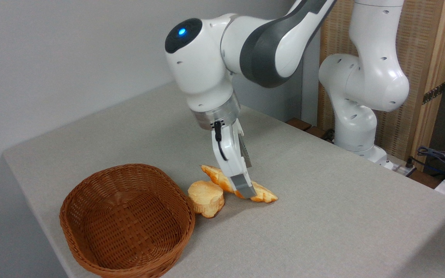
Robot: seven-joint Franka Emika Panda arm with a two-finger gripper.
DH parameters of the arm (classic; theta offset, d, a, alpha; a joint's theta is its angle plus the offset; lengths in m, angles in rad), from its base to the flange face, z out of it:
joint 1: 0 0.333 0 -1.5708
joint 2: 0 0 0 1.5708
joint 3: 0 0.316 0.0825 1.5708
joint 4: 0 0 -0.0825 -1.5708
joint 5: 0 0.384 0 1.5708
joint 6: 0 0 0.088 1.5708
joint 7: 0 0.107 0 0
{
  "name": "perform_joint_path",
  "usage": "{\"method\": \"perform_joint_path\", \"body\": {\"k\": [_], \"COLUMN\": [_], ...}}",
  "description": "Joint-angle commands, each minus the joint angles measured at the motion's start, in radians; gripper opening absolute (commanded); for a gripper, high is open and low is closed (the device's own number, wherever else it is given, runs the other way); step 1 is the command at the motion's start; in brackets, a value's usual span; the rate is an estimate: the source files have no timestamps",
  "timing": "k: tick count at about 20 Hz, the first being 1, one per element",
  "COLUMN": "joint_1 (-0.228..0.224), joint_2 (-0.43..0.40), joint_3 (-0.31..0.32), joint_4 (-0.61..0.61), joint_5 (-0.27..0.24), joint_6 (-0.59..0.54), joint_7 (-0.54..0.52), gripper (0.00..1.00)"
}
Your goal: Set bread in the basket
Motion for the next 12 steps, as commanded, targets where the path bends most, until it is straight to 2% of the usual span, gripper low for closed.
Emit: {"method": "perform_joint_path", "body": {"k": [1, 3, 4, 5, 8, 9, 11, 12], "joint_1": [-0.031, -0.041, -0.043, -0.043, -0.042, -0.042, -0.042, -0.042], "joint_2": [0.023, 0.032, 0.034, 0.032, 0.031, 0.031, 0.031, 0.031], "joint_3": [0.006, 0.006, 0.005, 0.005, 0.006, 0.006, 0.006, 0.006], "joint_4": [-0.004, -0.004, -0.004, -0.004, -0.004, -0.004, -0.004, -0.004], "joint_5": [0.014, 0.014, 0.014, 0.014, 0.014, 0.013, 0.013, 0.013], "joint_6": [0.059, 0.064, 0.064, 0.064, 0.064, 0.062, 0.062, 0.062], "joint_7": [-0.01, -0.021, -0.022, -0.024, -0.024, -0.024, -0.024, -0.024], "gripper": [1.0, 0.98, 0.91, 0.69, 0.42, 0.39, 0.27, 0.27]}}
